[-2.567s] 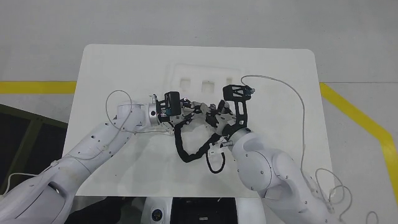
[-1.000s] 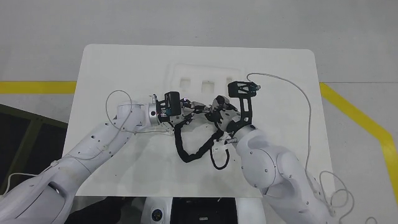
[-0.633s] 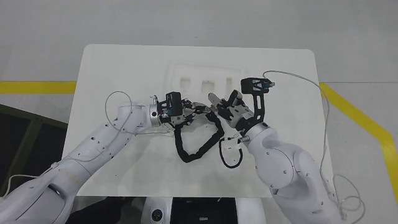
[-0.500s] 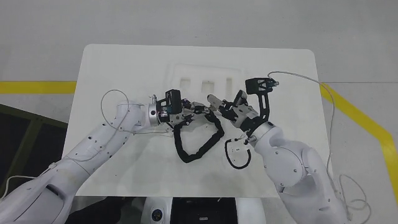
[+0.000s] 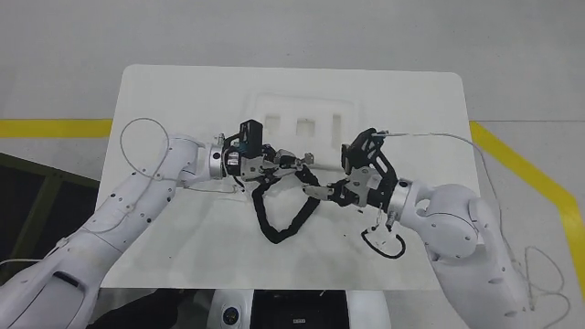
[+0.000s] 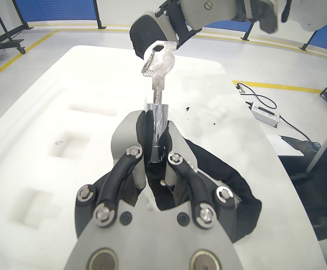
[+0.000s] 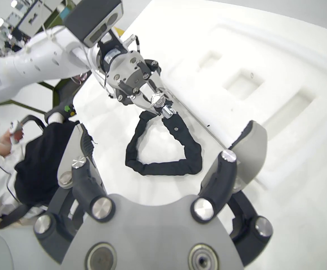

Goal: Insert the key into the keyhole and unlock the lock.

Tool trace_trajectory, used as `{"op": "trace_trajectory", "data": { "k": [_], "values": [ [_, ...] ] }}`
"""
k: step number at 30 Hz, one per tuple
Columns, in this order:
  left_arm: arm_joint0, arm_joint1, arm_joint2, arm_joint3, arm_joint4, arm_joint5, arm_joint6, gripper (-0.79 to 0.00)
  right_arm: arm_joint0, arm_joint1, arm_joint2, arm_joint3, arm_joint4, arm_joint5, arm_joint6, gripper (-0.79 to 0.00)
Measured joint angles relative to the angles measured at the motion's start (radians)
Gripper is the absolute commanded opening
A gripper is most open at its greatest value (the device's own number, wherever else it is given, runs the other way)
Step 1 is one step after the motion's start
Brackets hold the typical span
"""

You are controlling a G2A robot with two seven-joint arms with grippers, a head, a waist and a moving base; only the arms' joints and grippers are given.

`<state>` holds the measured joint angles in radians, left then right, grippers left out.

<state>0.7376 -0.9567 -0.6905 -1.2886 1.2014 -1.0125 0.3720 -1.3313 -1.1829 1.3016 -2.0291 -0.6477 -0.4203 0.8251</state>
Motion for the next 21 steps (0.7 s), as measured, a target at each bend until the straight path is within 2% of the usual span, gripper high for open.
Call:
{"op": "trace_trajectory", "data": {
  "k": [6,12,17,21],
  "values": [
    [-0.072,0.036,0.097,-0.014,-0.174,0.0,-0.161,-0.785,0.016,0.01,0.038,0.1,-0.017,-0.232,-0.141,0.0],
    [-0.165,0.078,0.202,-0.045,-0.39,0.0,-0.308,-0.785,0.047,0.021,0.028,0.18,-0.055,-0.416,-0.188,0.0],
    [-0.229,0.106,0.271,-0.061,-0.525,0.0,-0.383,-0.785,0.049,0.023,0.051,0.197,-0.056,-0.416,-0.252,0.0],
    [-0.235,0.108,0.278,-0.061,-0.536,0.0,-0.389,-0.785,0.049,0.023,0.05,0.197,-0.056,-0.417,-0.24,0.0]
  ]
}}
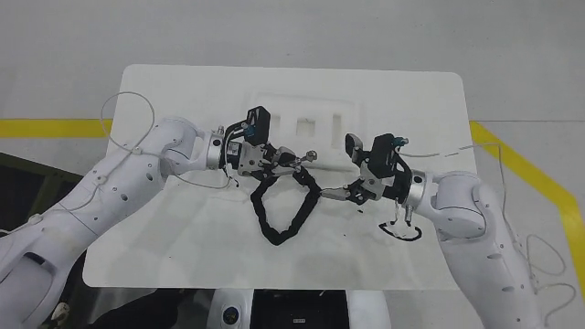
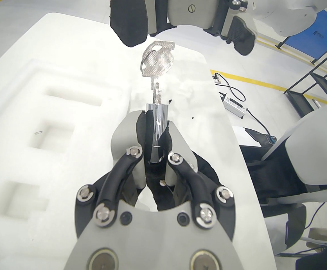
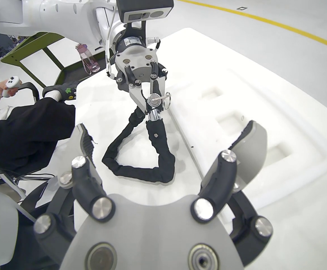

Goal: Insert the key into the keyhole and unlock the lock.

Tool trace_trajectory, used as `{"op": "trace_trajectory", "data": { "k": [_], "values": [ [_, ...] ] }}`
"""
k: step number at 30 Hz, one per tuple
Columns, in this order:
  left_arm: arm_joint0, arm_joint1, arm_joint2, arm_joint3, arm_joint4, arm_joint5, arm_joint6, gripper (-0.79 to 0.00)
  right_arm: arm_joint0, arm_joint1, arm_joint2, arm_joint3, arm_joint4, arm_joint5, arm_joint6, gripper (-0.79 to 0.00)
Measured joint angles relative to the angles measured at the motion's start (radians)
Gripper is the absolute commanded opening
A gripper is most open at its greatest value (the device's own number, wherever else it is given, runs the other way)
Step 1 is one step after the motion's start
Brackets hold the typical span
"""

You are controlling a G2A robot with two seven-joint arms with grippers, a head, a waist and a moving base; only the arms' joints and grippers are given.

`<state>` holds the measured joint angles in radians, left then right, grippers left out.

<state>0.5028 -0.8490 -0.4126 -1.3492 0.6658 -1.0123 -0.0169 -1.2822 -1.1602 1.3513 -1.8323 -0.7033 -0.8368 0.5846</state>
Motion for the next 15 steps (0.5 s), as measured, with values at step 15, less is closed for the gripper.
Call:
{"op": "trace_trajectory", "data": {
  "k": [15],
  "values": [
    [0.037,-0.002,-0.008,0.0,-0.009,0.01,-0.046,-0.785,0.074,0.026,-0.042,-0.028,-0.299,-0.179,-0.08,0.0]
  ]
}}
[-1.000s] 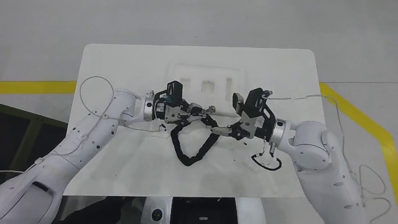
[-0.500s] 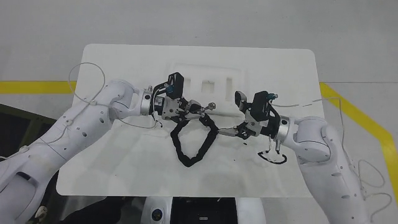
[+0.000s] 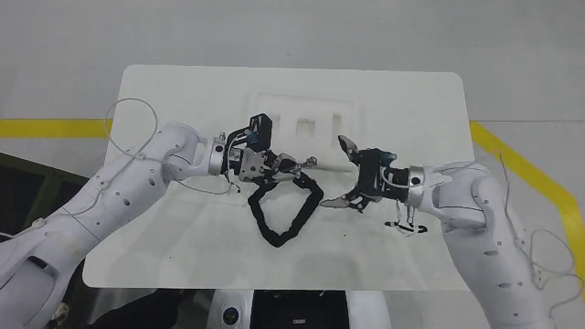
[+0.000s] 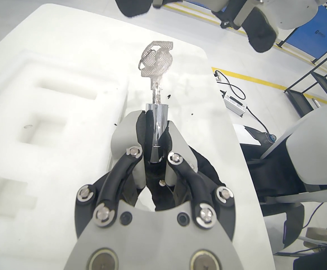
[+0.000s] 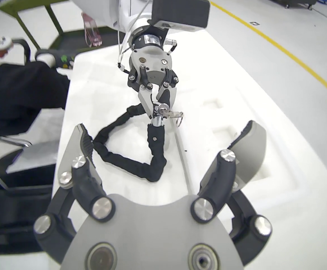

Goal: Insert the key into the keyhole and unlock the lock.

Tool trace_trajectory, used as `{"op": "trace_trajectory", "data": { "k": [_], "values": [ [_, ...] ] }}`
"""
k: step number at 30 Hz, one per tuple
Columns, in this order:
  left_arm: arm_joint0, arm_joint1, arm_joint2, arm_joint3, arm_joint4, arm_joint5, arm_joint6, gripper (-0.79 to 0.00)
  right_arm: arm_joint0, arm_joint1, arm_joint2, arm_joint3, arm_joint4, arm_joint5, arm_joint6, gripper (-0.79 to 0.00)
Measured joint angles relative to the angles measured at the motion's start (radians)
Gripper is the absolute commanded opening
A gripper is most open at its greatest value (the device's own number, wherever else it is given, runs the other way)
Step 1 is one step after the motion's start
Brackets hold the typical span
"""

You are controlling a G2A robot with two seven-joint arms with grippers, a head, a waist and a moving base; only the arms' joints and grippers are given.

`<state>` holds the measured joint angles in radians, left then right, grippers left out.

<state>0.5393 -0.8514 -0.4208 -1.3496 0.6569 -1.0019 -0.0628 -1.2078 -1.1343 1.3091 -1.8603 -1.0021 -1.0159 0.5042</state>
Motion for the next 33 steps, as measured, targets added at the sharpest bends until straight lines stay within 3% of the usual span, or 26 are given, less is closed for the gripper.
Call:
{"op": "trace_trajectory", "data": {
  "k": [5,13,14,17,19,21,22,23,24,33],
  "values": [
    [0.005,-0.005,-0.004,-0.01,-0.013,-0.011,-0.047,-0.785,0.06,0.045,-0.072,0.043,-0.191,0.004,-0.124,0.0],
    [0.003,-0.02,0.017,-0.013,-0.022,-0.01,-0.094,-0.785,0.117,0.12,-0.139,0.095,-0.428,0.004,-0.444,0.0],
    [0.002,-0.021,0.019,-0.01,-0.023,-0.01,-0.097,-0.785,0.118,0.127,-0.144,0.1,-0.443,0.004,-0.471,-0.154],
    [-0.001,-0.026,0.021,-0.004,-0.026,-0.01,-0.099,-0.785,0.121,0.155,-0.167,0.104,-0.492,0.004,-0.529,-0.215],
    [-0.002,-0.029,0.022,0.0,-0.027,-0.01,-0.099,-0.785,0.124,0.172,-0.181,0.1,-0.518,0.004,-0.55,-0.191],
    [-0.002,-0.031,0.025,0.0,-0.028,-0.01,-0.102,-0.785,0.129,0.186,-0.182,0.094,-0.531,0.004,-0.575,-0.237],
    [-0.002,-0.033,0.026,0.0,-0.028,-0.01,-0.103,-0.785,0.131,0.19,-0.181,0.092,-0.536,0.004,-0.586,-0.268],
    [-0.002,-0.034,0.028,0.0,-0.029,-0.01,-0.104,-0.785,0.132,0.193,-0.18,0.091,-0.543,0.004,-0.594,-0.385],
    [-0.002,-0.036,0.029,0.0,-0.029,-0.01,-0.104,-0.785,0.133,0.197,-0.182,0.088,-0.553,0.004,-0.601,-0.409],
    [-0.005,-0.045,0.043,0.001,-0.03,-0.01,-0.108,-0.785,0.15,0.201,-0.212,0.082,-0.596,0.008,-0.617,-0.409]
  ]
}}
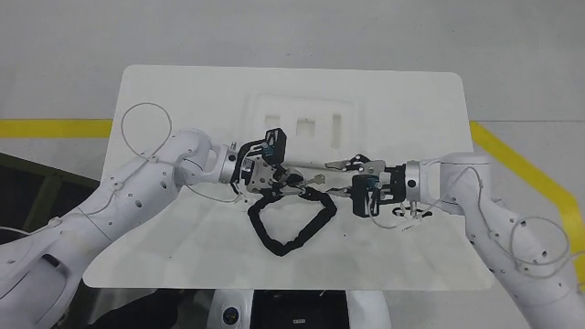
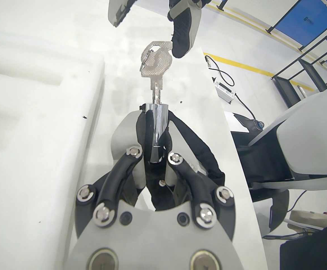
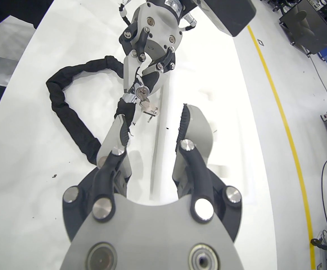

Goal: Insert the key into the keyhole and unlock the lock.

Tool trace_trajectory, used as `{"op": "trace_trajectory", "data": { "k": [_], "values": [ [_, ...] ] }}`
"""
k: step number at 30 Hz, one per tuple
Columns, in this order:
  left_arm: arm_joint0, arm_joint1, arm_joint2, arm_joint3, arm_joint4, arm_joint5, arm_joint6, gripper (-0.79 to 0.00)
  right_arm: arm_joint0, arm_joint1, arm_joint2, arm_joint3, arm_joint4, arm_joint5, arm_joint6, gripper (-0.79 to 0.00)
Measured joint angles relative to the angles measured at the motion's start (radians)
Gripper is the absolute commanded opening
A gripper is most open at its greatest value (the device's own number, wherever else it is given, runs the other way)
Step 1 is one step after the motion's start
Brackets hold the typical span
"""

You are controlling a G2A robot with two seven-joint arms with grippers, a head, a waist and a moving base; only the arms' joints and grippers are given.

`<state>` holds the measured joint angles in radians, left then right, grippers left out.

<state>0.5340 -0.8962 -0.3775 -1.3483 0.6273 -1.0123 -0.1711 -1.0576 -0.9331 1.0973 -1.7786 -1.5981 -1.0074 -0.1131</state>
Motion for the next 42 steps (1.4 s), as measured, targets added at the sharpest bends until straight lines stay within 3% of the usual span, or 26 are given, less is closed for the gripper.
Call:
{"op": "trace_trajectory", "data": {
  "k": [3,9,15,22,34,42],
  "values": [
    [-0.002,-0.003,0.006,0.002,0.0,0.0,-0.001,-0.785,0.007,-0.003,-0.015,0.002,-0.006,0.009,-0.003,-0.409],
    [-0.007,-0.008,0.013,0.005,0.0,0.0,0.004,-0.785,0.026,-0.008,-0.044,0.001,-0.021,-0.003,0.007,-0.517],
    [-0.008,-0.009,0.017,0.007,0.003,0.0,0.021,-0.785,0.033,-0.01,-0.048,0.011,-0.011,0.004,0.028,-0.526],
    [-0.009,-0.008,0.02,0.005,0.011,0.0,0.04,-0.785,0.034,-0.011,-0.051,0.012,-0.002,0.009,0.012,-0.779],
    [-0.019,-0.005,0.02,-0.002,0.034,0.0,0.06,-0.785,0.068,-0.022,-0.092,0.034,0.026,-0.005,0.029,-0.785],
    [-0.017,-0.002,0.007,-0.011,0.082,0.0,0.084,-0.785,0.084,-0.034,-0.113,0.074,0.168,-0.003,0.109,-0.785]
  ]
}}
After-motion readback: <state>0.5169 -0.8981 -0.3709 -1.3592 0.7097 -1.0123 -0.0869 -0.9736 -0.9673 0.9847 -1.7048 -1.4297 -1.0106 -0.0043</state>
